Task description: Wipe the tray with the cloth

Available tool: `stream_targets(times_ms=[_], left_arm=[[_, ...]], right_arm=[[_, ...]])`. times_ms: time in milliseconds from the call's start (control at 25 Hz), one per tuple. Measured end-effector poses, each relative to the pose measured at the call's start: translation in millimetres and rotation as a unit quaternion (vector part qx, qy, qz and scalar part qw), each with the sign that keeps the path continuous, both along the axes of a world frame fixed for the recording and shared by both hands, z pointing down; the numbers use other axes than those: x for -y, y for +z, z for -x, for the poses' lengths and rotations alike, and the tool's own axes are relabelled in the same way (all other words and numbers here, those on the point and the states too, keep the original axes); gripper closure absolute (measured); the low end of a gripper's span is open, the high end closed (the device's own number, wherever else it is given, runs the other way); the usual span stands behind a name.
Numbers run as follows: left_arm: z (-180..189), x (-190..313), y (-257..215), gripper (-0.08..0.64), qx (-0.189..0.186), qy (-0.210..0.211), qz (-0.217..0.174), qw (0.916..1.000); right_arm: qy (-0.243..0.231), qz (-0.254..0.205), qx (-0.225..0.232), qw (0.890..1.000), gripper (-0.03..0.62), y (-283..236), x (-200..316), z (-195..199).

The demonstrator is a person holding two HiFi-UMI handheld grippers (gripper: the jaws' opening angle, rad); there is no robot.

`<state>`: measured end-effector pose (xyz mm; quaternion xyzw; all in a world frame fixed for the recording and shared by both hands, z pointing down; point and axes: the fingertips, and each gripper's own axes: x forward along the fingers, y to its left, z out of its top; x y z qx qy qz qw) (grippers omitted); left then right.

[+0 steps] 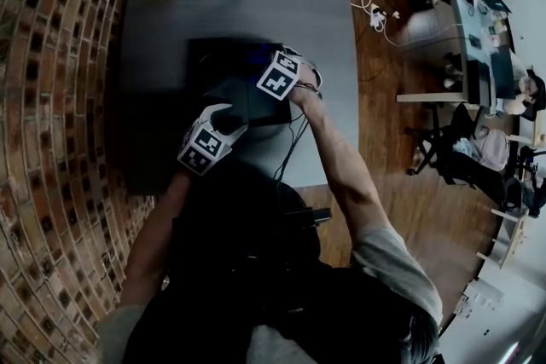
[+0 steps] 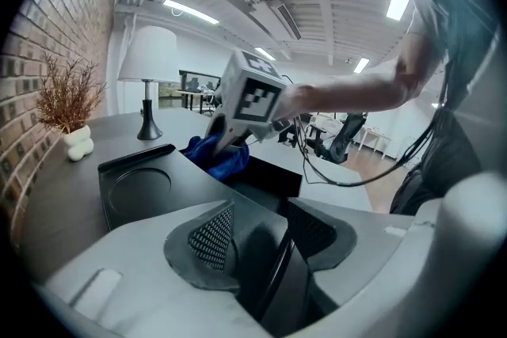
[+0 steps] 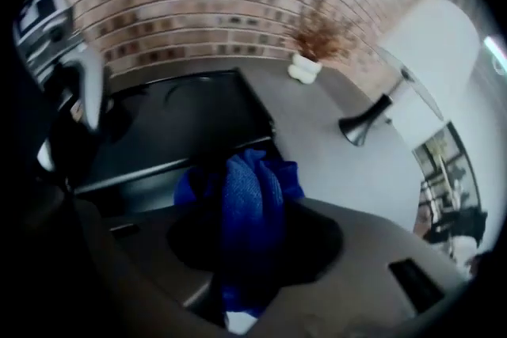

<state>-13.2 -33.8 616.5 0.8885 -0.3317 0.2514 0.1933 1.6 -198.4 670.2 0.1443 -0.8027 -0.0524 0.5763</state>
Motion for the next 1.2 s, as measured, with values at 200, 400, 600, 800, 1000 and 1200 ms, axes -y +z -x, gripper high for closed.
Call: stream_targets(times_ms=[200, 400, 600, 800, 1000, 1200], left_arm=[[-1, 0, 0, 0.347, -0.002, 0.000, -0.001, 1.0000], [1, 0, 0, 0.347, 0.000, 0.001, -0.003, 1.0000], [0, 1, 0, 0.348, -0.001, 0.001, -0.004, 1.0000], [0, 0, 1, 0.350, 0.002, -0.002, -0.001, 1.0000], [0, 2, 2, 0.353, 0.003, -0.003, -0.002, 1.0000], [1, 0, 2, 0.353, 0.001, -0.007, 0.001, 1.0000]], right_arm=[[0.011, 0.017, -0.024, 0.999, 0.449, 26, -9, 19], [-0.093, 0.017, -0.016, 0.995, 0.451, 19, -21, 23], [-0.130, 0.023, -0.011, 0.991, 0.453, 25, -37, 30], [-0.317, 0.085, -0.079, 0.941, 0.453, 24, -120, 7], [-0.504, 0.106, -0.185, 0.837, 0.454, 25, -165, -38], [-0.093, 0.025, -0.051, 0.994, 0.453, -2, -23, -2]])
